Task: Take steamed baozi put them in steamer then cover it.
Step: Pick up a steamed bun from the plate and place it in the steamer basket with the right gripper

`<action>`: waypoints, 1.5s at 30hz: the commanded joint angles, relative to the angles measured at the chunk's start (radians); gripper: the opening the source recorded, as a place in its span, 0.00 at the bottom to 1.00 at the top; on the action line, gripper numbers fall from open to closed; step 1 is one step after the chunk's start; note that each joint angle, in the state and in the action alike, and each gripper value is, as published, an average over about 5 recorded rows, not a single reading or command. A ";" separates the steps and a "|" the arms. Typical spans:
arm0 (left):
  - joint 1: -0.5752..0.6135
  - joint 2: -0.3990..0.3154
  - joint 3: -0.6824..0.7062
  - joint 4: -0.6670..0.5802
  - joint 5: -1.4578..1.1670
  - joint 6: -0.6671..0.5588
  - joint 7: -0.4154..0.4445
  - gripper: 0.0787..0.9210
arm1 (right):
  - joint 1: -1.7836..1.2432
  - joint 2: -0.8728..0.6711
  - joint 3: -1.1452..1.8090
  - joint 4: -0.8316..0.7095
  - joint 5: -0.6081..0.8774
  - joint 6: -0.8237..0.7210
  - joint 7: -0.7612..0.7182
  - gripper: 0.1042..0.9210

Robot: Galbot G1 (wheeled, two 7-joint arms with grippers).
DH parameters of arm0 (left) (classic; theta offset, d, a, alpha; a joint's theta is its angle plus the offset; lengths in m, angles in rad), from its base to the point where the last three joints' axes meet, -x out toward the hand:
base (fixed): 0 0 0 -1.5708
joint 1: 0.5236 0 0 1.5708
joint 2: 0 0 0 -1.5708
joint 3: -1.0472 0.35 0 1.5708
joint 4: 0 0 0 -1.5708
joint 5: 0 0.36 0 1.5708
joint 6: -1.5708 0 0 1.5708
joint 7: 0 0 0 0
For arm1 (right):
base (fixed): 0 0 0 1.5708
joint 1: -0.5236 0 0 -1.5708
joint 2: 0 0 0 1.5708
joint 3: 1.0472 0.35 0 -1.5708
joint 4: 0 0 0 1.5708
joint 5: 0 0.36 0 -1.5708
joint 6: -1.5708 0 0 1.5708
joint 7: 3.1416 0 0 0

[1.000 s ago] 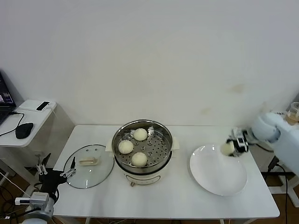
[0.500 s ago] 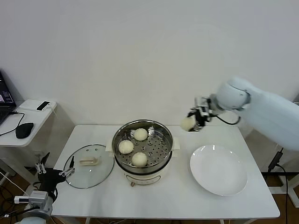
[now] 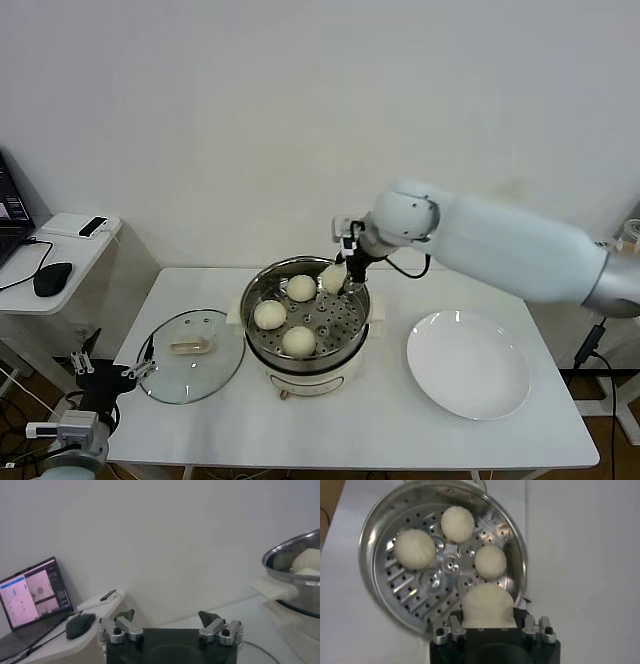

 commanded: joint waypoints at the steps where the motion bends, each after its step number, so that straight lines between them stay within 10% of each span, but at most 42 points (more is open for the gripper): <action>1: 0.000 0.002 -0.006 0.000 -0.002 0.000 0.001 0.88 | -0.051 0.097 -0.057 -0.064 0.024 -0.051 0.071 0.65; 26: -0.006 -0.002 -0.005 -0.002 -0.004 0.002 0.001 0.88 | -0.116 0.088 -0.024 -0.071 -0.020 -0.050 0.052 0.66; 37: -0.013 -0.002 -0.002 -0.006 -0.006 0.003 0.001 0.88 | -0.043 -0.052 0.027 0.093 0.026 -0.049 0.058 0.88; 45: -0.013 -0.008 0.003 -0.012 -0.007 -0.008 -0.005 0.88 | -0.226 -0.268 0.234 0.278 -0.025 0.011 0.354 0.88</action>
